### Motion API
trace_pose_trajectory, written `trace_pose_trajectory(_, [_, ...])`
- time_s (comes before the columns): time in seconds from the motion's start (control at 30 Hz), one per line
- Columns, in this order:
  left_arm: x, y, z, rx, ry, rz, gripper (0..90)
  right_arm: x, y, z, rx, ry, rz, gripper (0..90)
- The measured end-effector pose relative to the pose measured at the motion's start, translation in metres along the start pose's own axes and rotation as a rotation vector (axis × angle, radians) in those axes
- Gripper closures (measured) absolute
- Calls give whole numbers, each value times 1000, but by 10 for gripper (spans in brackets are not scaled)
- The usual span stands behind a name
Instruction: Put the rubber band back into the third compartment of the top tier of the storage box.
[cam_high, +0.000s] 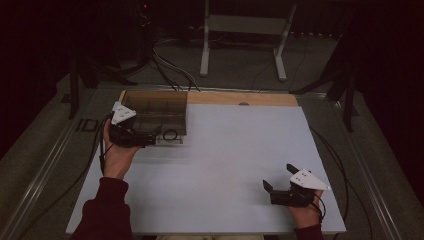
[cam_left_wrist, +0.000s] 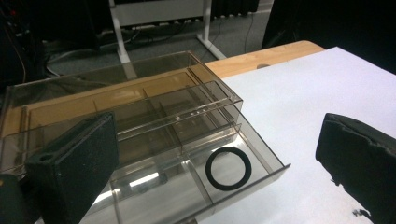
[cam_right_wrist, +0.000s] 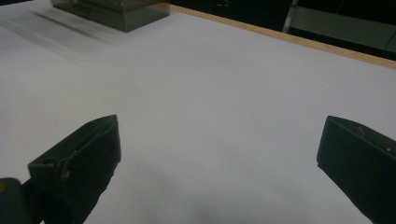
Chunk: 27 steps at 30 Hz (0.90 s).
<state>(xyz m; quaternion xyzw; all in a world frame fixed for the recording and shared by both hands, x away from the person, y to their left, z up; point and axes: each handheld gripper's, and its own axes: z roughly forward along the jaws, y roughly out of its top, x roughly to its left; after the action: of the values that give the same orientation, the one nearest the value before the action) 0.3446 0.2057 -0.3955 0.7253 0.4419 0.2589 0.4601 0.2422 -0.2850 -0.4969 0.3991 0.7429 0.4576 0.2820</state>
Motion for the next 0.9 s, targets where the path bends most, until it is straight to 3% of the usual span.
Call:
trace_pose_trajectory(0.17, [2, -8, -14, -6, 7, 27, 4, 0, 0, 0, -1, 1, 3, 2])
trace_pose_trajectory(0.37, [4, -19, -27, -25, 10, 17, 4, 1, 0, 0, -3, 6, 6, 2])
trace_pose_trajectory(0.73, [0, -47, -33, 13, 6, 27, 4, 1, 0, 0, -7, 9, 7, 2])
trace_pose_trajectory(0.9, [-4, -61, -34, -2, 21, 34, 4, 1, 0, 0, -10, 12, 6, 2])
